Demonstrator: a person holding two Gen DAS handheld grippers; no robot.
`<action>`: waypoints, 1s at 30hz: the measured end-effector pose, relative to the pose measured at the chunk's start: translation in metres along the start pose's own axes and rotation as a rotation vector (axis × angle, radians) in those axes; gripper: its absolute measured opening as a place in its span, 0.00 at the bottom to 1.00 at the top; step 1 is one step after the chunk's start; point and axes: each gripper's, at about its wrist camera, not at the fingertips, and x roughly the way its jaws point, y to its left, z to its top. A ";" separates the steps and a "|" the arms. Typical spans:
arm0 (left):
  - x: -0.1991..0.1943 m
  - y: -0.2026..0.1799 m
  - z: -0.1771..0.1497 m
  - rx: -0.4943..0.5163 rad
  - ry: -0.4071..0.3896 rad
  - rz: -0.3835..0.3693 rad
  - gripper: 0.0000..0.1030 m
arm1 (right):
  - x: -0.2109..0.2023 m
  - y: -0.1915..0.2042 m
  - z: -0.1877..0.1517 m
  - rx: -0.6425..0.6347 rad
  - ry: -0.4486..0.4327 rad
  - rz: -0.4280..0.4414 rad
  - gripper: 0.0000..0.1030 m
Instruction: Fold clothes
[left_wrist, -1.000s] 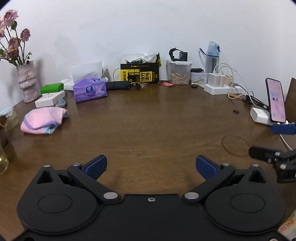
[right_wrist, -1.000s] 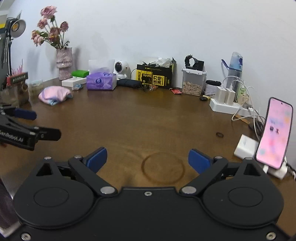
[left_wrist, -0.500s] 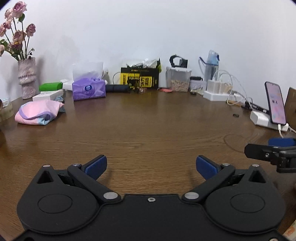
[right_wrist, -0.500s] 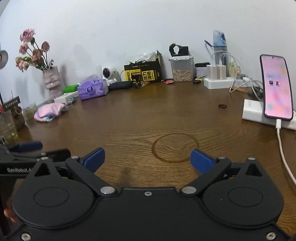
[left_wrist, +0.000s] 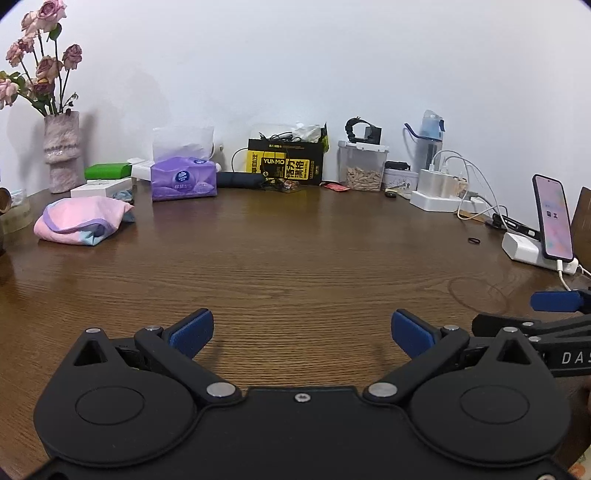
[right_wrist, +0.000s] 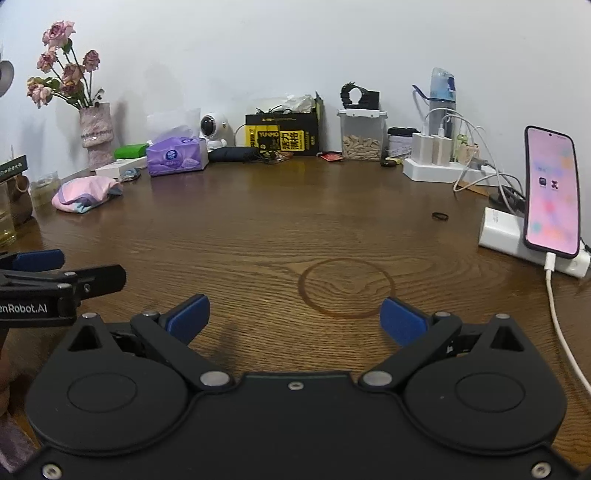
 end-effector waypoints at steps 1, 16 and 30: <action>0.000 0.000 0.000 0.002 0.000 -0.001 1.00 | 0.000 -0.001 0.000 0.002 0.001 0.001 0.98; 0.000 -0.009 -0.002 0.072 -0.008 0.008 1.00 | 0.000 0.002 0.001 -0.014 -0.013 0.002 0.98; 0.000 -0.010 -0.002 0.085 -0.003 0.003 1.00 | -0.001 0.002 0.001 -0.019 -0.009 0.014 0.98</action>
